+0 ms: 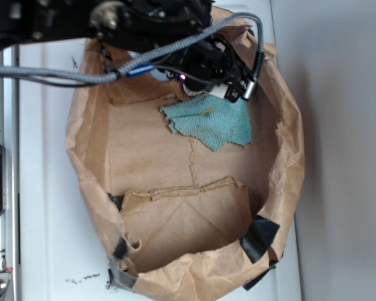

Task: Grab the white paper.

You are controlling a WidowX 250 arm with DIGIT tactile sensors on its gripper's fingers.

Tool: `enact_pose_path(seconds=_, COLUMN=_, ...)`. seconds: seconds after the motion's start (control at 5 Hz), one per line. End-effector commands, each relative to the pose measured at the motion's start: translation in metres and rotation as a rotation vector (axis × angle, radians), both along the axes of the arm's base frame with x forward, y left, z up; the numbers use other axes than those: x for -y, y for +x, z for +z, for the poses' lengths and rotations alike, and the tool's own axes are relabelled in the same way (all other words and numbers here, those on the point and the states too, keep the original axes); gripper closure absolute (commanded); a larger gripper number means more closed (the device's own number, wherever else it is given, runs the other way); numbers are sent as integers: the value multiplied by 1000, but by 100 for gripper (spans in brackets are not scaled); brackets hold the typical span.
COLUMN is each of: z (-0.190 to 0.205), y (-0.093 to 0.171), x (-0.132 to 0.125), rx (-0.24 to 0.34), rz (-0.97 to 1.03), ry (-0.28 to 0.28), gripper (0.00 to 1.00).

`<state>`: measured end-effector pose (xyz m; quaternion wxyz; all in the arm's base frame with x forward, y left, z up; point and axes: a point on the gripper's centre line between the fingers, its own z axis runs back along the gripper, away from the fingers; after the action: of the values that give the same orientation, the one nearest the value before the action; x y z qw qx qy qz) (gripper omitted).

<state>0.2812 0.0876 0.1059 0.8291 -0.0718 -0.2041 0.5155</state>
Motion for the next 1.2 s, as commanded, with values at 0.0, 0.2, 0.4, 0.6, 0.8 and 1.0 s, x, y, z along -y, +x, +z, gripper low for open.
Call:
enact_pose_path(seconds=0.0, z=-26, y=-16, x=-34, rx=-65, rz=95, ry=99, gripper=0)
enact_pose_path(seconds=0.2, z=-39, y=-12, x=-32, rx=-87, rz=101, ry=141, gripper=0)
enact_pose_path(seconds=0.4, z=-53, y=-8, x=-26, rx=-108, rz=106, ry=178, gripper=0)
enact_pose_path(seconds=0.6, z=-59, y=-6, x=-18, rx=-118, rz=100, ry=170, gripper=0)
enact_pose_path(seconds=0.8, z=-58, y=1, x=-29, rx=-104, rz=93, ry=175, gripper=0)
enact_pose_path(seconds=1.0, z=-62, y=12, x=-34, rx=-98, rz=81, ry=177, gripper=0)
